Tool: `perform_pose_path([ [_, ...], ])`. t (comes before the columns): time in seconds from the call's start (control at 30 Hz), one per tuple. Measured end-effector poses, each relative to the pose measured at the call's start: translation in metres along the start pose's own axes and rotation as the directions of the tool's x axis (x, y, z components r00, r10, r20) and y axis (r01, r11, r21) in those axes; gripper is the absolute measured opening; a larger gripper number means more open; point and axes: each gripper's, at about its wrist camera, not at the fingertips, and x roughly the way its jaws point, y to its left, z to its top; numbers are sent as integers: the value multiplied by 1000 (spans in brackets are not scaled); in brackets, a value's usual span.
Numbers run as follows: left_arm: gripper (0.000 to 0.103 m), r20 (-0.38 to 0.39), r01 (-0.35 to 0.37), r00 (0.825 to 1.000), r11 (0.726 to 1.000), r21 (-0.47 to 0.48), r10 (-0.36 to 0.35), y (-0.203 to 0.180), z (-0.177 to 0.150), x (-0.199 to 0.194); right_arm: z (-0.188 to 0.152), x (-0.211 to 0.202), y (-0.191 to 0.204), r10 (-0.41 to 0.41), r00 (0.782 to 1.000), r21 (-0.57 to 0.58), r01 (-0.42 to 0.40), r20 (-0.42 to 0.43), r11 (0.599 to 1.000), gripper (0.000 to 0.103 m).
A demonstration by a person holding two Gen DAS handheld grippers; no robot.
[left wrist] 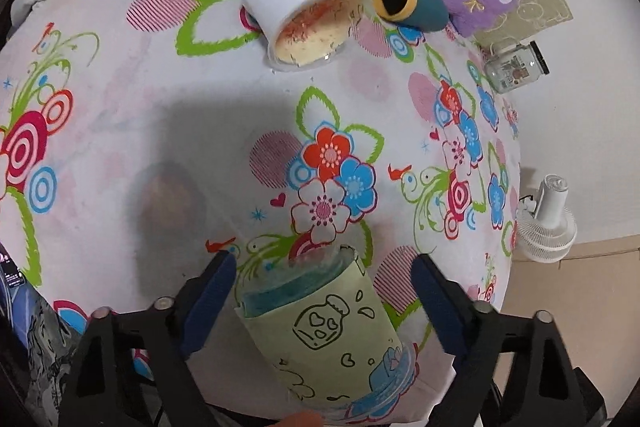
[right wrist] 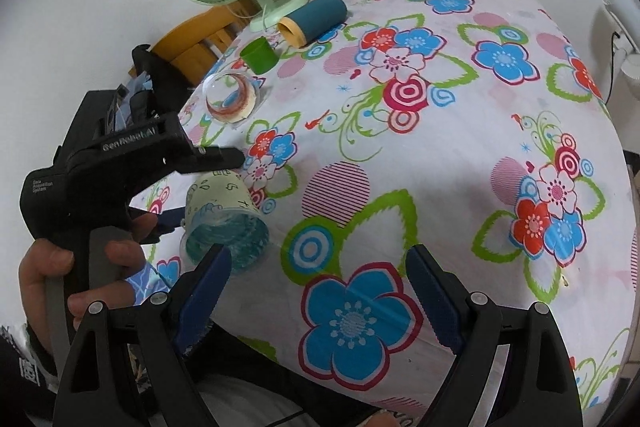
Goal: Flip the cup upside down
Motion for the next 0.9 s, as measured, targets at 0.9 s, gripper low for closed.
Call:
perform_pose_path([
  [0.9,59,542,-314,817,940,132,196,-5,17,-55,0,6,17,-4,1000,-29,3,-19,1000,91],
])
